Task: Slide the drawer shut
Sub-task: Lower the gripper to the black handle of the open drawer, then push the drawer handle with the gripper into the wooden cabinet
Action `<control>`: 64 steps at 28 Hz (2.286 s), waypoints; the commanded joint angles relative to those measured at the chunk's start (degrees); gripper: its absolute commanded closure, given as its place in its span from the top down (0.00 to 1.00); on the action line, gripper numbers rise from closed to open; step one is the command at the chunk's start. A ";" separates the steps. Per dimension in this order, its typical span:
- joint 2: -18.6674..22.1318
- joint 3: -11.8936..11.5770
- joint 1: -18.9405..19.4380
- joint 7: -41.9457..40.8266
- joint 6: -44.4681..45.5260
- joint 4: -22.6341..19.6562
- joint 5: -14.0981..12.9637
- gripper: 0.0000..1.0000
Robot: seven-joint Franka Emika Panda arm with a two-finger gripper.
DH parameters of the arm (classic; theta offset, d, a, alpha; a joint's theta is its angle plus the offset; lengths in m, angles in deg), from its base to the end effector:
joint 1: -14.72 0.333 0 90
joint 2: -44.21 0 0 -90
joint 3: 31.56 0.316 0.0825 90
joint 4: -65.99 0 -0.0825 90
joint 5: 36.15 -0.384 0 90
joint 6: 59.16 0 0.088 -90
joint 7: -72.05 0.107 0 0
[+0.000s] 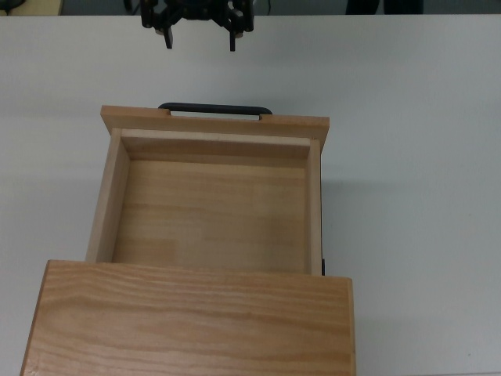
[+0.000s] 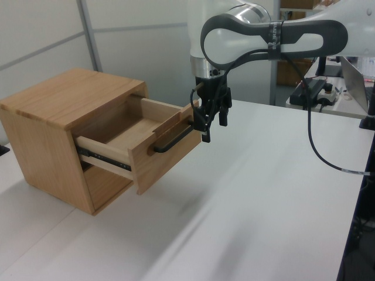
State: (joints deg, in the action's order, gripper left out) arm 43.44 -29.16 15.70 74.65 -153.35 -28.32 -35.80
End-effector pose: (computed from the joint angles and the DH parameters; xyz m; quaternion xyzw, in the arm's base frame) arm 0.5619 0.0324 0.5877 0.9999 0.0071 -0.0076 0.0032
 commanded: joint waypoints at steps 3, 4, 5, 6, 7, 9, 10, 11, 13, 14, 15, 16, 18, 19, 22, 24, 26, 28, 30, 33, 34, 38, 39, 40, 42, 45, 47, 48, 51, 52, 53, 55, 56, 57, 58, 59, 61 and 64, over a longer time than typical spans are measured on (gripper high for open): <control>-0.82 -0.19 0.16 -4.09 0.32 0.97 1.15 0.65; -0.82 -0.19 0.16 -4.80 0.32 0.97 1.06 0.53; -0.82 -0.19 0.16 -5.33 0.32 0.97 1.15 0.42; -0.82 -0.19 0.16 -6.03 0.32 0.97 1.06 0.28; -0.82 -0.19 0.16 -6.47 0.32 0.88 1.15 0.19; -1.16 -0.19 0.25 -7.87 0.32 0.88 1.24 0.00; -1.43 -0.19 0.25 -8.58 0.32 0.88 1.32 0.00; -1.60 -0.19 0.25 -9.11 0.41 0.88 1.41 0.00; -2.22 -0.19 0.25 -9.02 0.32 0.88 1.41 0.00; -2.40 -0.19 0.25 -9.02 0.23 0.97 1.41 0.00; -2.48 -0.19 0.25 -8.94 0.15 0.97 1.41 0.00; -2.49 -0.19 0.25 -8.94 -0.03 0.97 1.41 0.00; -2.49 -0.19 0.25 -8.85 -0.73 0.88 1.32 0.00; -2.49 -0.19 0.25 -8.76 -1.00 0.88 1.32 0.00; -2.57 -0.19 0.34 -8.67 -2.40 0.70 1.32 0.00; -2.66 -0.19 0.34 -8.67 -3.28 0.62 1.32 0.00; -3.71 -0.19 0.34 -8.58 -4.60 0.70 1.32 0.00; -4.24 -0.19 0.34 -8.50 -5.56 0.70 1.32 0.00; -5.30 -0.19 0.34 -7.89 -7.49 0.79 1.32 0.00; -7.31 -0.19 0.42 -4.65 -9.60 0.97 1.41 0.00; -7.67 -0.19 0.42 -3.67 -10.05 0.97 1.50 0.00; -9.07 -0.19 0.51 -0.07 -12.59 1.06 2.03 0.00; -9.25 -0.19 0.51 0.55 -13.03 1.06 2.03 0.00; -9.69 -0.19 0.51 1.25 -13.47 1.06 2.11 0.00; -10.66 -0.19 0.51 2.84 -14.79 1.75 2.11 0.00; -12.32 -0.19 0.42 3.81 -15.06 3.77 2.29 0.00; -14.17 -0.19 0.42 4.51 -15.15 5.97 2.29 0.00; -14.78 -0.19 0.42 4.77 -15.06 6.67 2.38 0.00; -17.24 -0.19 0.42 6.17 -15.41 9.22 3.25 0.00; -17.77 -0.19 0.42 6.44 -15.59 9.84 3.69 0.00; -18.39 -0.19 0.42 6.62 -15.94 10.37 4.13 0.00; -19.18 -0.19 0.42 7.23 -17.08 10.98 4.84 0.00; -19.79 -0.19 0.51 7.67 -18.91 11.16 5.19 0.00; -20.15 -0.19 0.51 7.85 -20.06 11.16 5.36 0.00; -20.41 -0.19 0.51 8.03 -21.38 11.25 5.54 0.00; -20.76 -0.19 0.60 8.11 -22.69 11.25 5.80 0.00; -21.81 -0.11 0.86 8.29 -27.07 11.25 6.16 0.00; -22.79 -0.19 1.13 8.38 -31.22 11.34 6.33 0.00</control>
State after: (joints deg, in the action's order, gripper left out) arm 23.16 -29.16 15.83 81.13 -178.63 -18.78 -30.86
